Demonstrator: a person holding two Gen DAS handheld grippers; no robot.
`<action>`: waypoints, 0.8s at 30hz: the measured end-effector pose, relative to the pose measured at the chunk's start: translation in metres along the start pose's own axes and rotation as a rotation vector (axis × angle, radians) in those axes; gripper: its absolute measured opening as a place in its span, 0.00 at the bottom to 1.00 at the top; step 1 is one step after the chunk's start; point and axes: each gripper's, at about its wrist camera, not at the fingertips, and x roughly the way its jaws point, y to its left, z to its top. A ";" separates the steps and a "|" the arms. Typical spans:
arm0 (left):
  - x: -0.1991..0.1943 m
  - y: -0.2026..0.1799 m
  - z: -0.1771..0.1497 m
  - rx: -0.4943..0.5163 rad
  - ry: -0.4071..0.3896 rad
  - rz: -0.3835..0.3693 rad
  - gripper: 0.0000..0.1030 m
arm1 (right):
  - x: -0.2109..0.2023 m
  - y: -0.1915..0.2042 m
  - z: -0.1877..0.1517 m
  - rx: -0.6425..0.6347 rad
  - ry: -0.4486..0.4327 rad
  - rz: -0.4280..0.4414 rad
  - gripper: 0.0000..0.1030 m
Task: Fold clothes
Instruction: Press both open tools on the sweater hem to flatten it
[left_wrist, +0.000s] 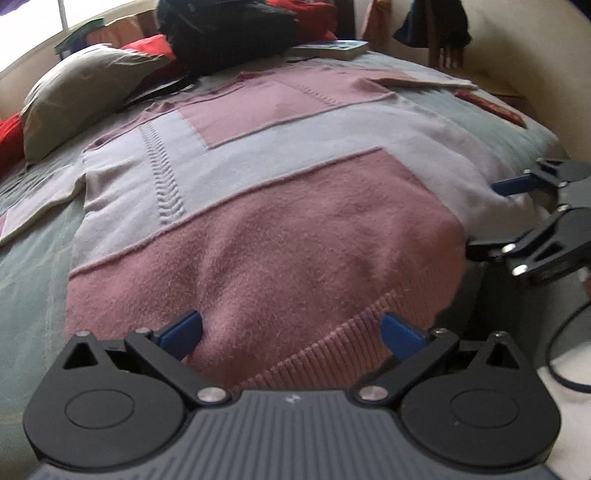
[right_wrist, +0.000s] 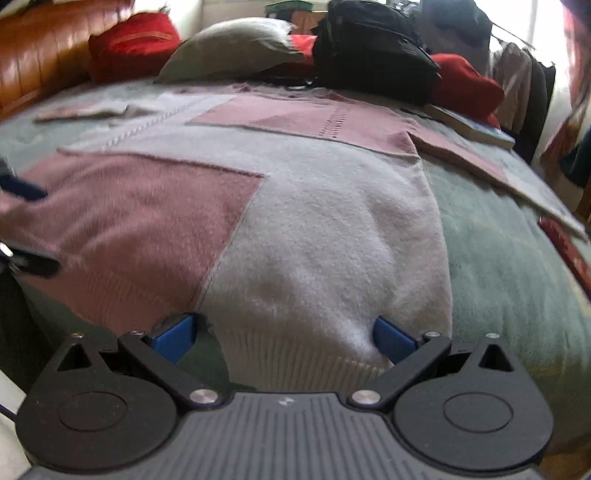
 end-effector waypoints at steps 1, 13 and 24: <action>-0.003 0.003 0.005 -0.005 -0.018 -0.011 0.99 | 0.001 0.003 0.000 -0.017 0.004 -0.011 1.00; 0.021 0.032 0.017 -0.149 -0.060 -0.012 0.99 | -0.010 -0.003 0.013 0.053 0.017 0.002 1.00; -0.014 0.071 0.042 -0.162 -0.127 0.043 0.99 | -0.027 0.010 0.058 -0.161 -0.035 0.033 1.00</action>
